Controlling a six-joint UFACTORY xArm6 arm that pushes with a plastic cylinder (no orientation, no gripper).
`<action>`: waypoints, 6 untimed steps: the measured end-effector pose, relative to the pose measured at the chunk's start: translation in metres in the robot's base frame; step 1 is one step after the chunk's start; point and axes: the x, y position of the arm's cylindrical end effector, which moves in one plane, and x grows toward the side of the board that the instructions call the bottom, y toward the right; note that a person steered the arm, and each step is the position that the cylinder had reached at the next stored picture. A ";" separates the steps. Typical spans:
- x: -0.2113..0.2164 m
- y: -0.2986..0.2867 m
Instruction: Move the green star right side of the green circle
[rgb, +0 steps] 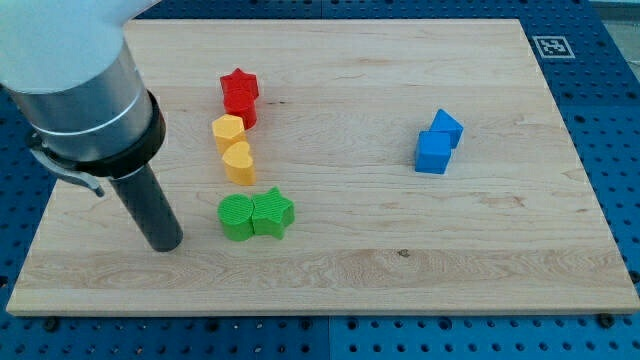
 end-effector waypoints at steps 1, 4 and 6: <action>-0.003 0.019; -0.024 0.121; -0.024 0.180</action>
